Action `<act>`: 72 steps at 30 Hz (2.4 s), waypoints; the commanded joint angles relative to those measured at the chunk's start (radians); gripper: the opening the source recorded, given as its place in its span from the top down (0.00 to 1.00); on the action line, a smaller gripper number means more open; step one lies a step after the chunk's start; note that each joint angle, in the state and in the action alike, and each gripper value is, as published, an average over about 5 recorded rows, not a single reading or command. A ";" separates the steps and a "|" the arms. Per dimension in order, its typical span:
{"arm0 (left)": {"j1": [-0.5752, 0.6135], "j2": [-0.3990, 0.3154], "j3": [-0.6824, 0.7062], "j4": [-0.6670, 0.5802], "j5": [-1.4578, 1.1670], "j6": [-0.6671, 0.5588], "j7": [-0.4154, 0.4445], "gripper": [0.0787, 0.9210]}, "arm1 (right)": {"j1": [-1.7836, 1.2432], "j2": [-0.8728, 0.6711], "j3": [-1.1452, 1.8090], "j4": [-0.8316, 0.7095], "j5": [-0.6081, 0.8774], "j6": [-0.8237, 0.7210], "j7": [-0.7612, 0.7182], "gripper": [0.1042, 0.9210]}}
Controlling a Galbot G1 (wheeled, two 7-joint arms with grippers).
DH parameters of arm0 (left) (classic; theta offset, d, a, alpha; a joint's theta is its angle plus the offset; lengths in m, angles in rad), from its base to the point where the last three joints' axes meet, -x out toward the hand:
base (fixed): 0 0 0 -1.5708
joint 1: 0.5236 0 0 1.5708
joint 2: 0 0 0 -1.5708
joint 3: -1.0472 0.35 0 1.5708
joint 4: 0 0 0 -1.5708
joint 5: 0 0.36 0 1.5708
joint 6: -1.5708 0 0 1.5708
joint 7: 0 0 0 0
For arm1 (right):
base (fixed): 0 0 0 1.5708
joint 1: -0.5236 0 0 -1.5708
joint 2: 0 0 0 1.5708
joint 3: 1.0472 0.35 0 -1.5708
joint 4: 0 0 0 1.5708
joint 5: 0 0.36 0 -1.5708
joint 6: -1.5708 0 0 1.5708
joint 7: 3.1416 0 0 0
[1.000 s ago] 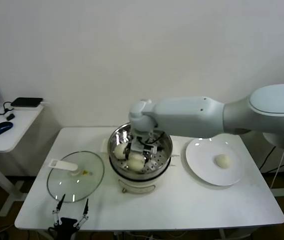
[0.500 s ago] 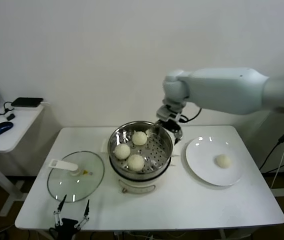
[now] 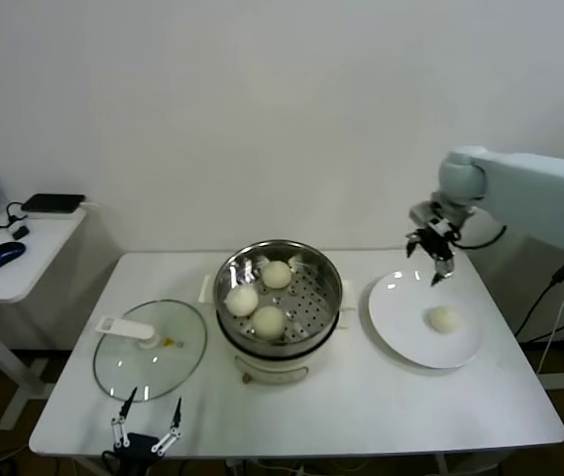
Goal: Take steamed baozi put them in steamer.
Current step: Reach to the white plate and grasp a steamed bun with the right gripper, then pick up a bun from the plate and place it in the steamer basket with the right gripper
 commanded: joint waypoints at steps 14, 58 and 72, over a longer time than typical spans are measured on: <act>-0.003 0.006 -0.005 0.019 -0.004 0.017 0.022 0.12 | -0.422 -0.073 0.339 -0.237 -0.265 -0.031 0.052 0.12; -0.004 0.011 -0.010 0.017 -0.001 0.013 0.027 0.12 | -0.136 -0.047 0.065 -0.039 0.043 -0.137 0.092 0.57; 0.003 0.014 0.004 0.011 0.023 -0.004 0.027 0.12 | 0.343 0.082 -0.183 0.385 0.460 -0.315 0.166 0.55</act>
